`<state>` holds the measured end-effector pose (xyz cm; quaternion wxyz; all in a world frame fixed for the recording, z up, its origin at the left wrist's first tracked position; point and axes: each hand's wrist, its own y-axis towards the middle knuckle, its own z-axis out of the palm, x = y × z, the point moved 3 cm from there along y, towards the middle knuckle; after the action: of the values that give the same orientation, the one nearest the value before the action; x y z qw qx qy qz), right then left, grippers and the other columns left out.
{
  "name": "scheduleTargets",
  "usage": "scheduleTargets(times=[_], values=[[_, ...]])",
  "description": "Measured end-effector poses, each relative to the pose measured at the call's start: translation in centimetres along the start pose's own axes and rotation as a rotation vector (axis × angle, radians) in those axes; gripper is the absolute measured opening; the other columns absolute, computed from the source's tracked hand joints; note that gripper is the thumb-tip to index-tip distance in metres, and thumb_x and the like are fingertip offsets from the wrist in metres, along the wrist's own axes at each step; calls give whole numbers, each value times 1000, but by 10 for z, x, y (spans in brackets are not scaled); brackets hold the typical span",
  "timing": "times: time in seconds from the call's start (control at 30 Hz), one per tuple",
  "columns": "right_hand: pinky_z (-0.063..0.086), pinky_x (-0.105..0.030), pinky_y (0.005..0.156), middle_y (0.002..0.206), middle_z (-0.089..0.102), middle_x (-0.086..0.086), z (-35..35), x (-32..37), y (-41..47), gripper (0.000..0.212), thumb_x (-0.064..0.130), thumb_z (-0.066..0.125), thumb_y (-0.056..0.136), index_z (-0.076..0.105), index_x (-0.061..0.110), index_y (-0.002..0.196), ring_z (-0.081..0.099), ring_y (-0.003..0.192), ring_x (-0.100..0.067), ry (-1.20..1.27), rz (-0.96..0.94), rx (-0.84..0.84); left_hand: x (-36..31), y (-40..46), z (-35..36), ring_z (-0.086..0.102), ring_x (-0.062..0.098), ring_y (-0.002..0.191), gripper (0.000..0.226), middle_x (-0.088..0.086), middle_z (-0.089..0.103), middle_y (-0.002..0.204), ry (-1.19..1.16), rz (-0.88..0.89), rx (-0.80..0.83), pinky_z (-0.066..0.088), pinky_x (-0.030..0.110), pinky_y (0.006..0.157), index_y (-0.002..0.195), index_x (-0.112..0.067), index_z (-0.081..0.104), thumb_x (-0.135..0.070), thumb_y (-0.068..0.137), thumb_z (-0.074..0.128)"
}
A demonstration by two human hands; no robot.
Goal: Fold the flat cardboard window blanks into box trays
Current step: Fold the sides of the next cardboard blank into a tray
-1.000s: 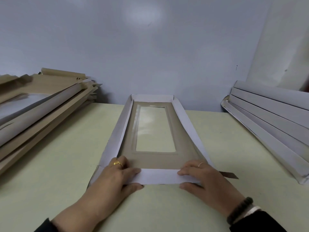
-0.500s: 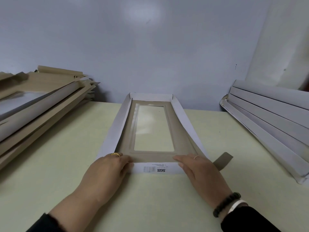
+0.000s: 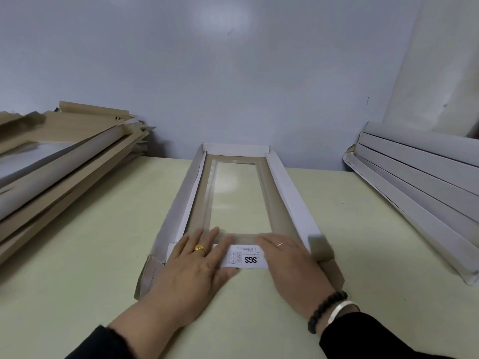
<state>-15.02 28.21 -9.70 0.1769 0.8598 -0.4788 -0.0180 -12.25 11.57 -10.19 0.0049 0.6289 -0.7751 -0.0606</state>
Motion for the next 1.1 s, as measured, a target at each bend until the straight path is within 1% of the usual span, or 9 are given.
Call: scheduleTargets(times=[0.07, 0.17, 0.23, 0.4, 0.5, 0.63, 0.77, 0.93, 1.1], values=[[47, -25, 93, 120, 63, -1, 2, 12, 0, 43, 12, 71, 74, 62, 11, 116, 59, 110, -12, 25, -94, -4, 2, 6, 10, -12, 11, 143, 68, -10, -8, 156, -49, -24, 68, -9, 27, 113, 146, -39, -4, -69, 85, -1], [2, -18, 111, 153, 20, 6, 15, 10, -1, 48, 31, 33, 100, 24, 18, 145, 14, 140, -3, 89, -86, 136, 4, 10, 13, -16, 8, 142, 61, -13, -12, 155, -72, -30, 106, -9, 26, 113, 147, -36, -6, -58, 93, 14], [-8, -15, 107, 155, 5, 13, 16, -7, -4, 49, 35, 23, 101, 12, 24, 148, 0, 140, 2, 59, -2, 170, 7, 10, 14, -17, 7, 141, 62, -16, -14, 154, -77, -22, 109, -9, 24, 113, 147, -34, -7, -58, 94, 14], [-1, -16, 110, 155, 5, 11, 11, -25, -6, 49, 33, 26, 101, 13, 22, 147, 3, 141, 0, 45, 60, 197, 9, 13, 16, -15, 5, 141, 60, -18, -11, 154, -105, -18, 60, -9, 22, 111, 147, -33, -6, -54, 95, 14], [12, -17, 108, 150, 28, 8, 4, -25, -3, 45, 34, 36, 99, 30, 21, 141, 22, 137, -5, 98, 82, 103, 10, 11, 10, -4, 4, 142, 56, -15, 3, 155, -112, 2, -32, -5, 19, 110, 148, -32, 7, -52, 97, 19], [38, -24, 86, 111, 60, 5, -11, -18, -7, 28, 31, 57, 89, 55, 22, 116, 52, 105, -15, 118, 106, -76, 12, 4, -7, 41, 8, 119, 52, -15, 51, 125, -132, 59, -237, 23, 16, 97, 120, -30, 49, -55, 92, 13], [51, -33, 54, 66, 63, 1, -19, -12, -15, 20, 22, 79, 68, 64, 12, 75, 61, 64, -23, 50, 42, -207, 16, -5, -18, 54, 15, 88, 58, -10, 60, 85, -266, 6, -296, 42, 28, 79, 88, -23, 62, -55, 86, 14], [48, -27, 59, 70, 65, 1, -16, -7, -17, 73, 78, 27, 76, 56, 12, 63, 60, 67, -16, 164, 19, -162, 17, -11, -19, 51, 7, 87, 28, -14, 55, 91, -286, 36, -236, 41, 24, 76, 86, -24, 61, -45, 93, 44], [35, -14, 77, 102, 54, 17, -10, -5, -13, 46, 65, 47, 77, 54, 28, 104, 51, 95, -4, 129, -33, -54, 16, -10, -17, 44, 0, 100, 28, -22, 45, 103, -243, 18, -165, 34, 15, 77, 118, -37, 43, -40, 92, 49]])
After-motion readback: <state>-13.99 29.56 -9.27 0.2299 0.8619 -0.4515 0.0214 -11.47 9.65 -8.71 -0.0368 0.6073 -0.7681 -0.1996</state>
